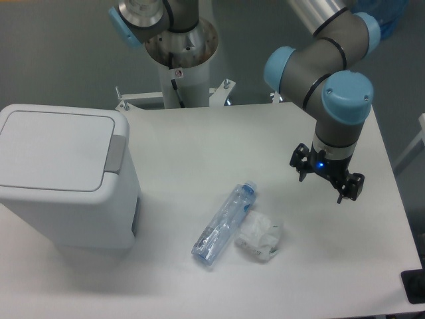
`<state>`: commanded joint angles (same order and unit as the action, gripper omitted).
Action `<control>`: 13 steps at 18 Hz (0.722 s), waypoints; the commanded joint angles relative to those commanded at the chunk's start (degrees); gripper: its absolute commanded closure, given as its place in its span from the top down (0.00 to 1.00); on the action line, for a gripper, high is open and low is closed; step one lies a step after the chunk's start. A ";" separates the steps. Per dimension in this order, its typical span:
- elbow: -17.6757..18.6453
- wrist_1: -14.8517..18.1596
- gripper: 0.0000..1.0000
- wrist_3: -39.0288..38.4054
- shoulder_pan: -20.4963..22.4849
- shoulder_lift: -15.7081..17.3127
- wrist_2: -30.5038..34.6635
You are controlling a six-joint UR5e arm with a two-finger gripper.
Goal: Open the trash can
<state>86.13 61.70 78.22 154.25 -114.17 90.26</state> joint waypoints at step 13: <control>0.61 0.09 1.00 -1.75 -0.09 0.35 -0.35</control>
<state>86.74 61.79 76.48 154.16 -113.82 89.91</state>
